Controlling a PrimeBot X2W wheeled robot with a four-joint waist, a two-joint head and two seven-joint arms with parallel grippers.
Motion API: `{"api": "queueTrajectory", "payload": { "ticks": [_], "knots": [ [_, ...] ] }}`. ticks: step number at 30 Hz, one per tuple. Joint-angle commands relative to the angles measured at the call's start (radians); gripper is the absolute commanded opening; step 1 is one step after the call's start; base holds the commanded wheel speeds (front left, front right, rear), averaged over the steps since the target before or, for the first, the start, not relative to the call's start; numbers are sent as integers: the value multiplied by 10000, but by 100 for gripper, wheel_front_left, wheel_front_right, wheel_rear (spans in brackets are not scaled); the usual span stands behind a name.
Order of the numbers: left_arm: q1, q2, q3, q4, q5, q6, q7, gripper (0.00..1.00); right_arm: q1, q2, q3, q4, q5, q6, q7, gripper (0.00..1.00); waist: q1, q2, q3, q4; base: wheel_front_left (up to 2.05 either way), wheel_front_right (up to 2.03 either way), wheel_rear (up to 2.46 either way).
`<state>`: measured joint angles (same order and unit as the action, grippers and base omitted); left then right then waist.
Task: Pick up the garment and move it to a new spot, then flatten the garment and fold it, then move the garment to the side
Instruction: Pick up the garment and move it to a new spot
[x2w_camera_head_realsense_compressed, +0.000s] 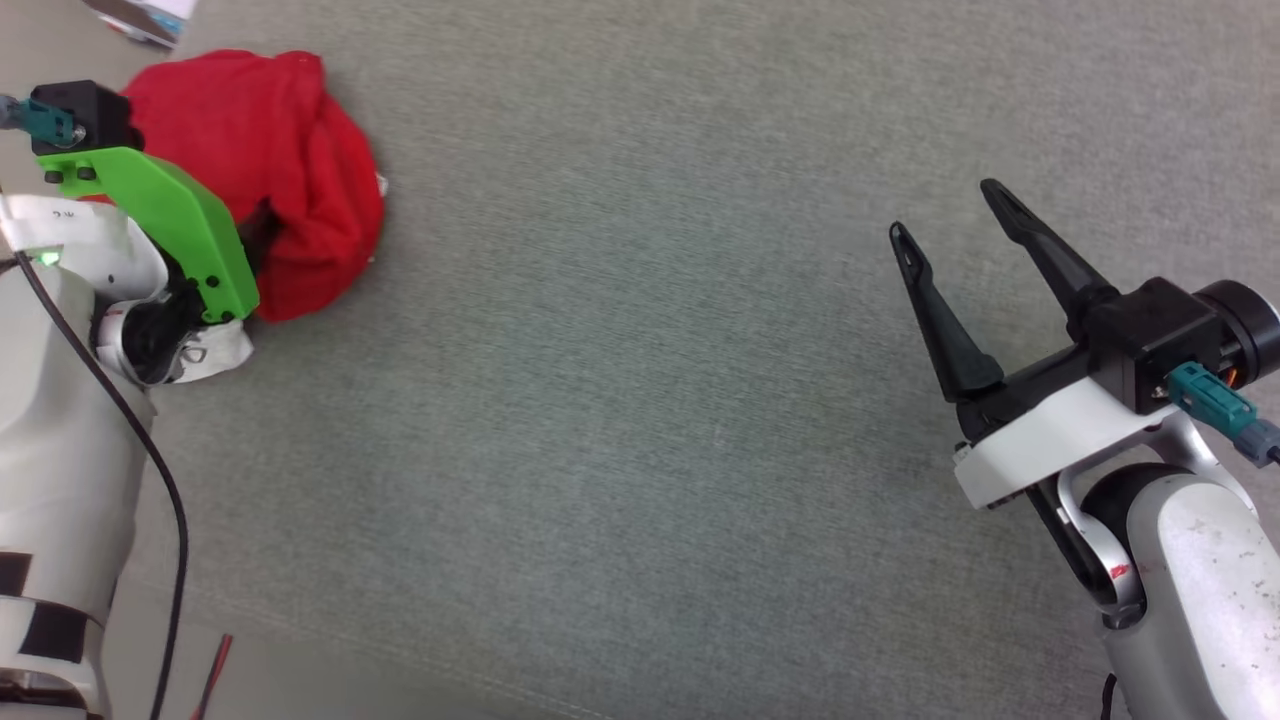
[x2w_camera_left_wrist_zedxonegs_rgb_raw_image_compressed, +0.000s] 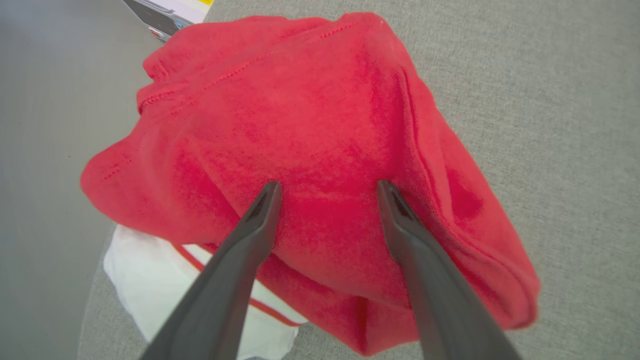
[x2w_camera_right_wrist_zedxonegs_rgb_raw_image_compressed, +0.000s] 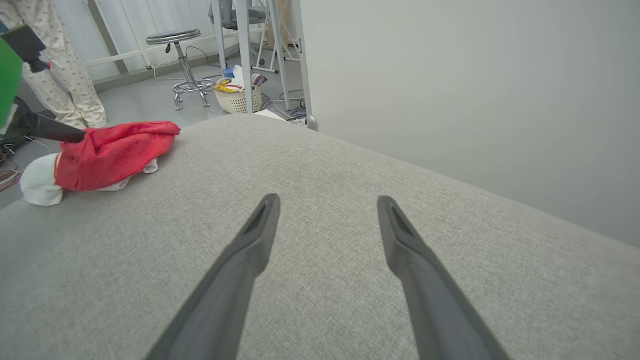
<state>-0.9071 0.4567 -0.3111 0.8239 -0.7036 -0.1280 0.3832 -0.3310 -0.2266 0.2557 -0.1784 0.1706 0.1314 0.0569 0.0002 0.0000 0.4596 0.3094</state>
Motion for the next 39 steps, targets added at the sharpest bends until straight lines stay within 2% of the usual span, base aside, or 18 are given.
{"api": "queueTrajectory", "payload": {
  "ticks": [1,7,14,15,16,17,21,26,33,39],
  "knots": [
    [-247,165,-154,178,-195,-26,323,100,-206,0,-37,-56,19,-7,-67,100,-2,0,719,-686,0,0,0],
    [-601,470,-457,1478,-477,-3,1366,100,-350,6,-23,-98,120,-7,-82,100,-2,0,1018,-981,0,0,0],
    [-550,233,-794,3004,-387,457,2489,100,-376,31,-42,-88,213,-7,-125,100,-2,0,1056,-1170,0,0,0],
    [-544,201,-802,3113,-400,491,2553,94,-360,36,-62,-83,215,-7,-126,100,-2,0,1026,-1172,0,0,0],
    [-538,159,-822,3203,-407,492,2583,15,-335,42,-93,-73,223,-7,-123,100,-2,0,976,-1166,0,0,0],
    [-545,136,-847,3241,-386,501,2529,0,-307,43,-134,-57,228,-7,-125,100,-2,0,915,-1140,0,0,0],
    [-622,244,-988,3227,-119,636,1726,0,-151,116,-263,45,243,-7,-159,100,-2,0,540,-1018,0,0,0],
    [-752,389,-690,2960,-118,925,-178,0,78,368,-334,352,355,-7,-407,100,-2,0,-279,-860,0,0,0],
    [-728,731,-659,2470,177,861,-2407,0,507,844,-464,954,500,-7,-853,100,-2,0,-1513,-903,0,0,0],
    [-560,550,-503,1865,157,888,-4024,0,1091,1169,-834,1372,543,-7,-1167,100,-2,0,-2440,-1207,0,0,0]
  ]
}}
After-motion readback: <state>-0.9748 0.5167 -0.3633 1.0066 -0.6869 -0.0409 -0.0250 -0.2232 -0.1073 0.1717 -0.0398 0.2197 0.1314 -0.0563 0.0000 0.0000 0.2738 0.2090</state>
